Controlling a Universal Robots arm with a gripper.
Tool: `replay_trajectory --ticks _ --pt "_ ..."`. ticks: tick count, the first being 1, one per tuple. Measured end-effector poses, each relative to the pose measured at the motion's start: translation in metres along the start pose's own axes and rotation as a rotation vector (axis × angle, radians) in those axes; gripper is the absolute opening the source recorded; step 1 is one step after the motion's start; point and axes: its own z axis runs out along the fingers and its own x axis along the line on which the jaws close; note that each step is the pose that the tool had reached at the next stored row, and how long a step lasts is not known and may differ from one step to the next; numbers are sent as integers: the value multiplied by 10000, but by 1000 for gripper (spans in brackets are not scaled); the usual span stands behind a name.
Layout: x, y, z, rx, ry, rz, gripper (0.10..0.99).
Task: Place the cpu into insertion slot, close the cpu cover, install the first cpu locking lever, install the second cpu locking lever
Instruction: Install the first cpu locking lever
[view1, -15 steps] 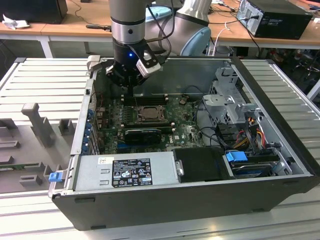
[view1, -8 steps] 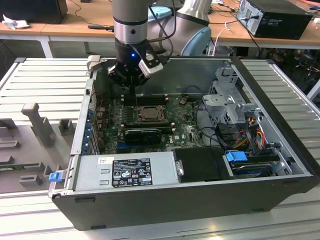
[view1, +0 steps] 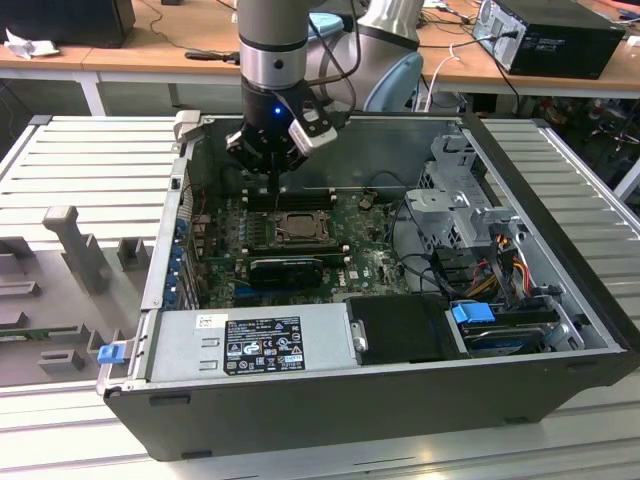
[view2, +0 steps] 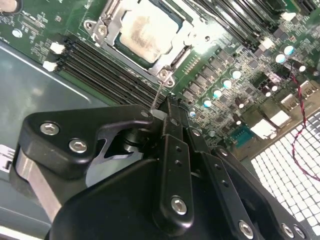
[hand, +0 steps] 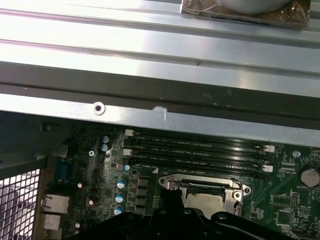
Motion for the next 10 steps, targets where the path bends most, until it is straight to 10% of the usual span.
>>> replay_trajectory --ticks 10 --pt "-154 -17 13 -1 -1 2 106"
